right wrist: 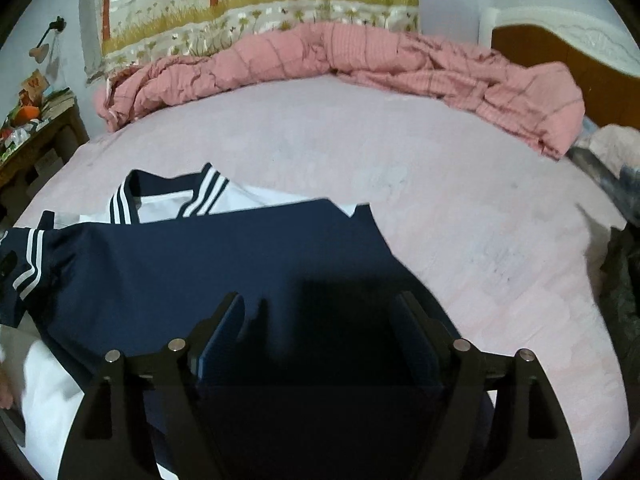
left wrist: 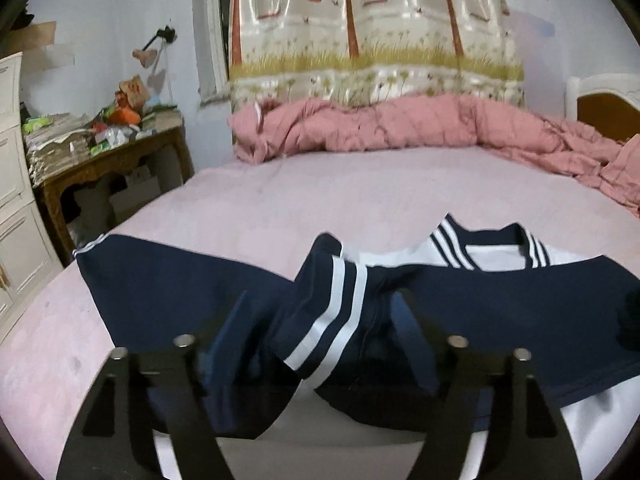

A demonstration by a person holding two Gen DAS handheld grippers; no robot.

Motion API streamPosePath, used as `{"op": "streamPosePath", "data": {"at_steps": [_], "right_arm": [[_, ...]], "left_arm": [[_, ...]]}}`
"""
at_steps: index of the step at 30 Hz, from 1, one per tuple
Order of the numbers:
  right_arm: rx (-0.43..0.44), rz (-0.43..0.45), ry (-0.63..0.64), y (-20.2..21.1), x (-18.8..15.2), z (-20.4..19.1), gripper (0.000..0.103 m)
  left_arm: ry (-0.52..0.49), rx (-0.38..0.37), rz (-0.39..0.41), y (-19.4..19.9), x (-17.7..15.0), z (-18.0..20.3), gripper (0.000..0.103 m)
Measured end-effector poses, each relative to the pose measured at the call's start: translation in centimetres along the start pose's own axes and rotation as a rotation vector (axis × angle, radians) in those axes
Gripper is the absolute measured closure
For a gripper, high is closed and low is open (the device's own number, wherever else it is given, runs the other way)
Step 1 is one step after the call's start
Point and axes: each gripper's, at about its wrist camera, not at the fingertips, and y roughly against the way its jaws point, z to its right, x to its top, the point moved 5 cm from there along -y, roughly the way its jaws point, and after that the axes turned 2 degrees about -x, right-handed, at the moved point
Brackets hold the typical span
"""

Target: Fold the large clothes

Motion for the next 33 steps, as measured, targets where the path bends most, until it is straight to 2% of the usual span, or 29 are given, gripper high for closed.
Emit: {"op": "streamPosePath", "data": {"at_steps": [3, 5, 7, 10, 12, 17, 20, 22, 23, 26, 29, 31, 33], "right_arm": [[0.008, 0.052, -0.010, 0.9, 0.5, 0.2, 0.017], [0.015, 0.105, -0.031, 1.7, 0.9, 0.5, 0.017], [0.023, 0.148, -0.043, 2.6, 1.1, 0.7, 0.016], [0.033, 0.228, -0.046, 4.1, 1.6, 0.7, 0.009], [0.029, 0.282, -0.037, 5.1, 1.8, 0.6, 0.000], [0.009, 0.375, -0.013, 7.0, 2.1, 0.1, 0.000], [0.006, 0.371, -0.021, 7.1, 2.0, 0.1, 0.000], [-0.002, 0.368, -0.034, 6.9, 1.9, 0.3, 0.000], [-0.008, 0.359, -0.041, 6.6, 1.8, 0.5, 0.000], [-0.012, 0.345, -0.041, 6.3, 1.8, 0.5, 0.000], [0.007, 0.303, 0.006, 5.7, 1.5, -0.4, 0.000], [0.014, 0.257, 0.039, 4.9, 1.2, -1.1, 0.000], [0.002, 0.247, 0.054, 4.7, 1.0, -1.4, 0.000]], "left_arm": [[0.013, 0.005, 0.035, 0.9, 0.4, -0.3, 0.016], [0.027, -0.001, 0.060, 1.2, 0.7, -0.7, 0.006], [0.049, -0.018, 0.081, 1.7, 1.1, -1.2, 0.002], [0.108, -0.095, 0.088, 2.0, 1.9, -2.2, 0.001], [0.149, -0.138, 0.084, 2.1, 2.7, -3.4, 0.001], [0.143, -0.108, 0.093, 2.0, 4.5, -7.0, 0.001], [0.101, -0.112, 0.044, 1.2, 4.0, -9.0, 0.001], [0.141, -0.179, -0.010, 0.7, 2.8, -11.0, 0.001], [0.166, -0.193, -0.010, 0.7, 2.1, -12.2, 0.001], [0.181, -0.126, -0.002, 0.3, 0.5, -15.0, 0.001], [0.265, -0.130, -0.052, -1.1, -0.7, -17.1, 0.001], [0.279, -0.097, -0.062, -1.5, -1.1, -18.2, 0.001], [0.301, -0.073, -0.070, -1.7, -1.4, -19.4, 0.001]]}}
